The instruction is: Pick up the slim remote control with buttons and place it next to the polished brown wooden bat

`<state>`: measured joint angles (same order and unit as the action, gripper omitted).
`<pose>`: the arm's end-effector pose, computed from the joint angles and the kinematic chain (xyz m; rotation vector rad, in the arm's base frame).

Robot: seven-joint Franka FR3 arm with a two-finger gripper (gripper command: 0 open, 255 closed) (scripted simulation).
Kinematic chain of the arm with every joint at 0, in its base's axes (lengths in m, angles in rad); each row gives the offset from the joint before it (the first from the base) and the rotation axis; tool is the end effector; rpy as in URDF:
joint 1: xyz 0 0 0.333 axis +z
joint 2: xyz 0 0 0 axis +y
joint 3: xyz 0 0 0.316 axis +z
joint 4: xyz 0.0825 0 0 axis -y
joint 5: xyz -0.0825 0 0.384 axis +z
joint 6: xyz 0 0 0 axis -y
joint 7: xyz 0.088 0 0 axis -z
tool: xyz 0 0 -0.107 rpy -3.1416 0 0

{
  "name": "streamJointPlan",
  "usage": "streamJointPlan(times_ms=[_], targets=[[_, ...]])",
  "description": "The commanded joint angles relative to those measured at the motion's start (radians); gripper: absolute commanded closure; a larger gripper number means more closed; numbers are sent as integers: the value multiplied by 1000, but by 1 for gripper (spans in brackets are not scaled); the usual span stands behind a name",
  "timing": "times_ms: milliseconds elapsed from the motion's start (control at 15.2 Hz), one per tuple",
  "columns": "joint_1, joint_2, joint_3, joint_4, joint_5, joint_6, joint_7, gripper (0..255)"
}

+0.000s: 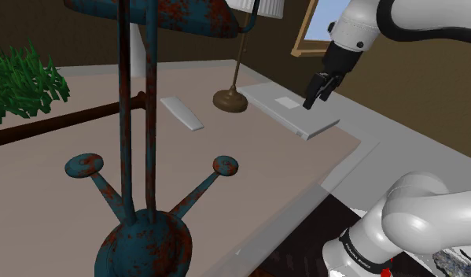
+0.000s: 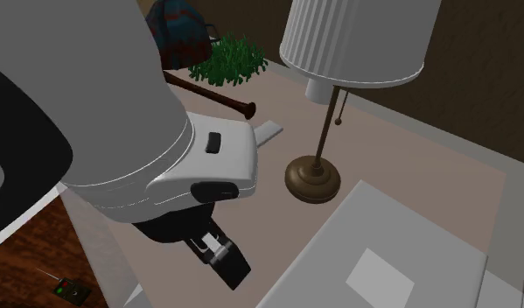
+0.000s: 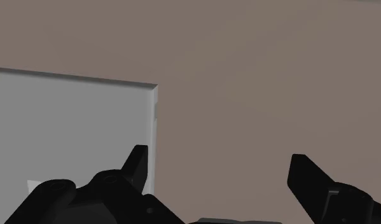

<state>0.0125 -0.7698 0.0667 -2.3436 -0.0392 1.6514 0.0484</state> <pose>0.3188 0.0277 0.5984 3.0577 0.0236 0.1239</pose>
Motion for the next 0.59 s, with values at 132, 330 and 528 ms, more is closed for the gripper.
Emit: streamJointPlan(times_ms=[132, 330, 528], targets=[[5, 67, 23, 25, 15, 37, 28, 0], [11, 172, 57, 72, 33, 87, 69, 0], [15, 280, 89, 129, 45, 130, 109, 0]])
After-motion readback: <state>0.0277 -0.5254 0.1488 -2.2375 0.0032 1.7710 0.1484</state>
